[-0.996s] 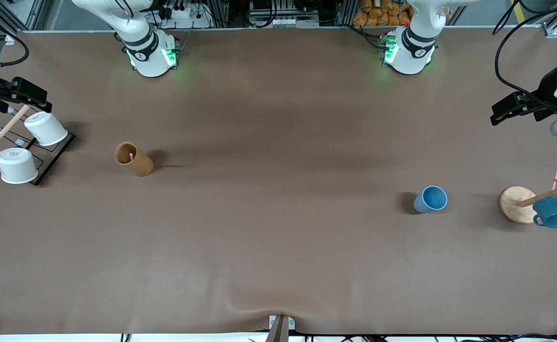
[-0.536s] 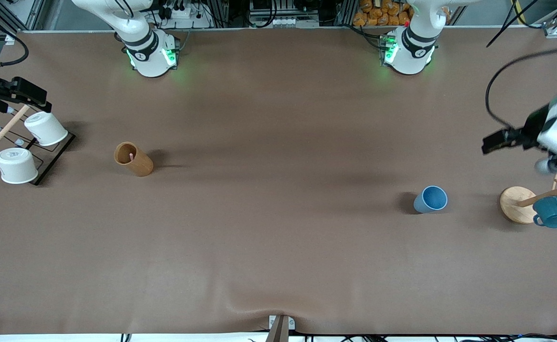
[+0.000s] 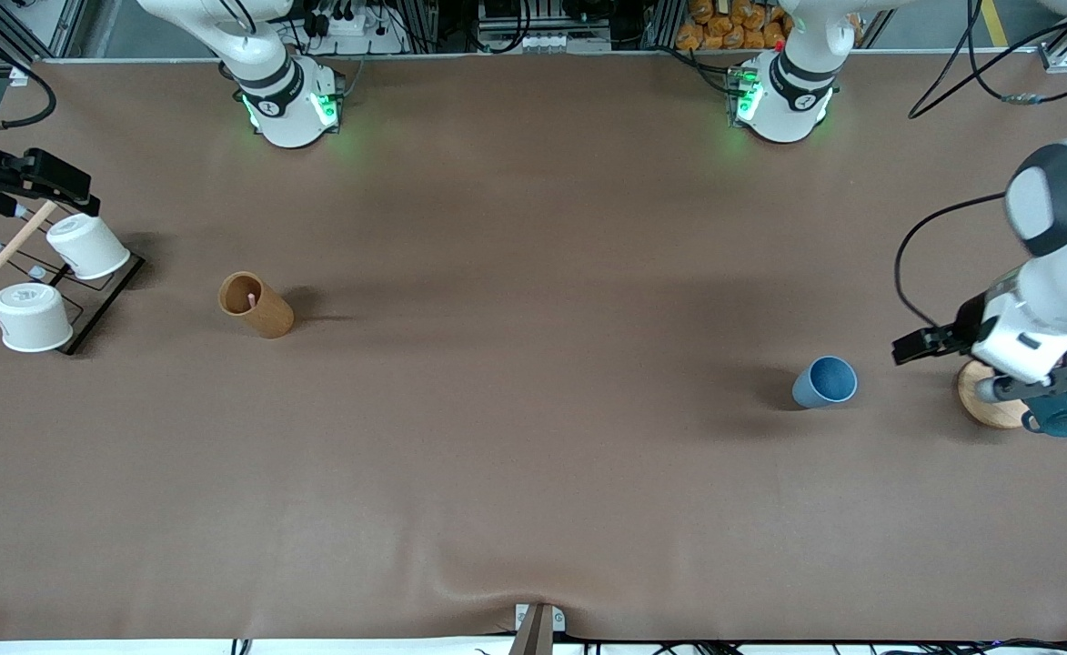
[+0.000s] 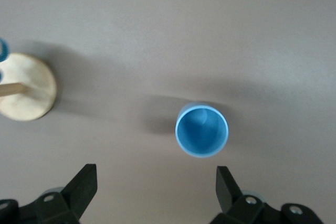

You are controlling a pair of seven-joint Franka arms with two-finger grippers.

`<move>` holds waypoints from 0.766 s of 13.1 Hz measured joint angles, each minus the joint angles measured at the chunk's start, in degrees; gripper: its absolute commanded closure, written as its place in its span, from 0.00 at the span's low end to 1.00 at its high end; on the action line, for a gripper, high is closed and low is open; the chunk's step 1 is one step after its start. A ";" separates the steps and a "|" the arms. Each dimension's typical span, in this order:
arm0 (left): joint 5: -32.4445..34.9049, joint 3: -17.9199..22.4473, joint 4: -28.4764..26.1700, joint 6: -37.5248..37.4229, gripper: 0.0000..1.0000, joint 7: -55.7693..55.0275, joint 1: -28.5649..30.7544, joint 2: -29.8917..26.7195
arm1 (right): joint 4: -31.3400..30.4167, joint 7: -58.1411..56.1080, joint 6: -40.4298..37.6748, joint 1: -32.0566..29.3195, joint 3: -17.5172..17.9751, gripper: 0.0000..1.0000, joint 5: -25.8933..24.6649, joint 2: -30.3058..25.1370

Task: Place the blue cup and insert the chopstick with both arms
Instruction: 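Grasp the blue cup with the left gripper while the right gripper reaches the bamboo cup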

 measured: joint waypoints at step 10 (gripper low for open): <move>0.00 -0.94 -4.68 12.02 0.22 3.62 -0.78 8.75 | -2.08 0.00 2.85 0.14 0.15 0.00 0.00 1.66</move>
